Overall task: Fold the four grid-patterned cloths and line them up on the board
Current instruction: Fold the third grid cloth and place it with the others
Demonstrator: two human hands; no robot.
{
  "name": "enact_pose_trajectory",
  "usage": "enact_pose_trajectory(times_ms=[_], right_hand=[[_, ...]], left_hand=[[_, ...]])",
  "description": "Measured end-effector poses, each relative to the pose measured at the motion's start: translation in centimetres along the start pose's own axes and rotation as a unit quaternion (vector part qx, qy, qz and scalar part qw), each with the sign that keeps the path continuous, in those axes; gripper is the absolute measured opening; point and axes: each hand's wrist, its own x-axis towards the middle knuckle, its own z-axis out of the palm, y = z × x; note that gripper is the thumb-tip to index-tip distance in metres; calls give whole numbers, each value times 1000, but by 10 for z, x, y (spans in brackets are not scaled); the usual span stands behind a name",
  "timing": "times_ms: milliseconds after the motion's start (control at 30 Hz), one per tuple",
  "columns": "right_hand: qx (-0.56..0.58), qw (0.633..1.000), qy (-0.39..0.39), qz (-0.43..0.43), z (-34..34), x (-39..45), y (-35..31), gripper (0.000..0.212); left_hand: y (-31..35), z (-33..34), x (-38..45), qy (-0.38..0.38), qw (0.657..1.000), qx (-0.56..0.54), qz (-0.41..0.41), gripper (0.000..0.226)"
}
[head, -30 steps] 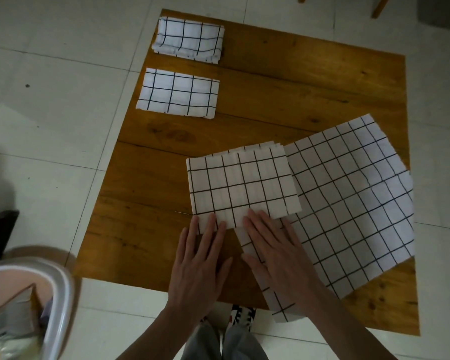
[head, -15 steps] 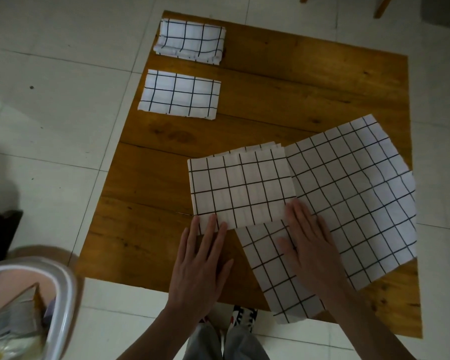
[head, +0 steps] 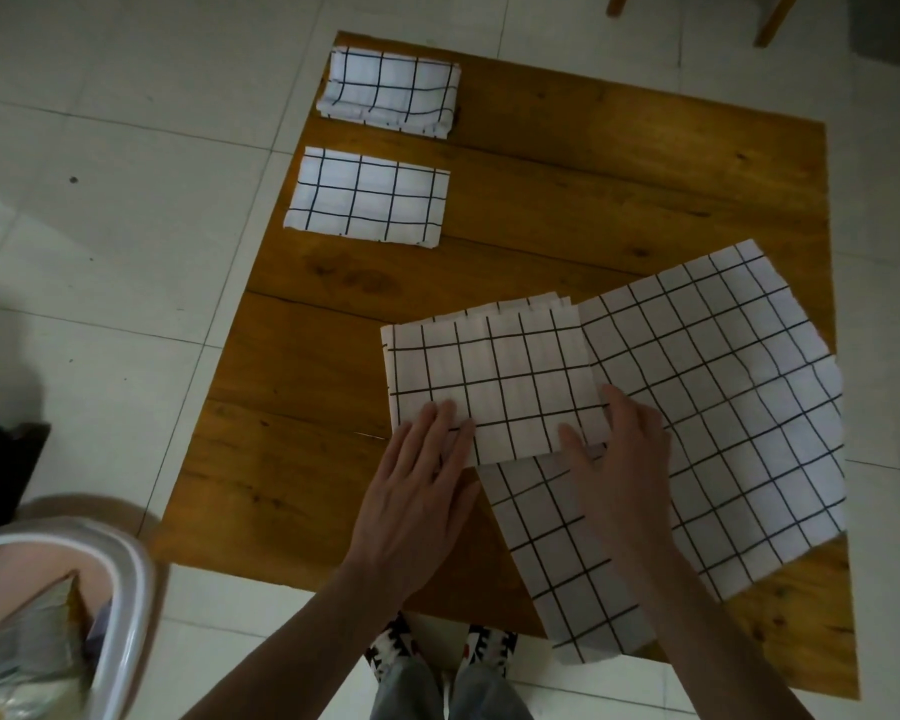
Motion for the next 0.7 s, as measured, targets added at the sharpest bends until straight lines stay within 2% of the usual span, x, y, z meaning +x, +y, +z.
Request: enact_pose_trajectory(times_ms=[267,467,600,700], right_hand=[[98,989,-22,108,0,18,-10,69],[186,973,-23,136,-2,18,-14,37],[297,940,-47,159,1,18,-16,28],[334,929,-31,157,-2,14,-15,28]], left_hand=[[3,6,-2,-11,1000,12,-22,71],[2,7,-3,-11,1000,7,-22,71],[1,5,-4,-7,1000,-3,-8,65],[3,5,-5,-7,1000,-3,0,64]])
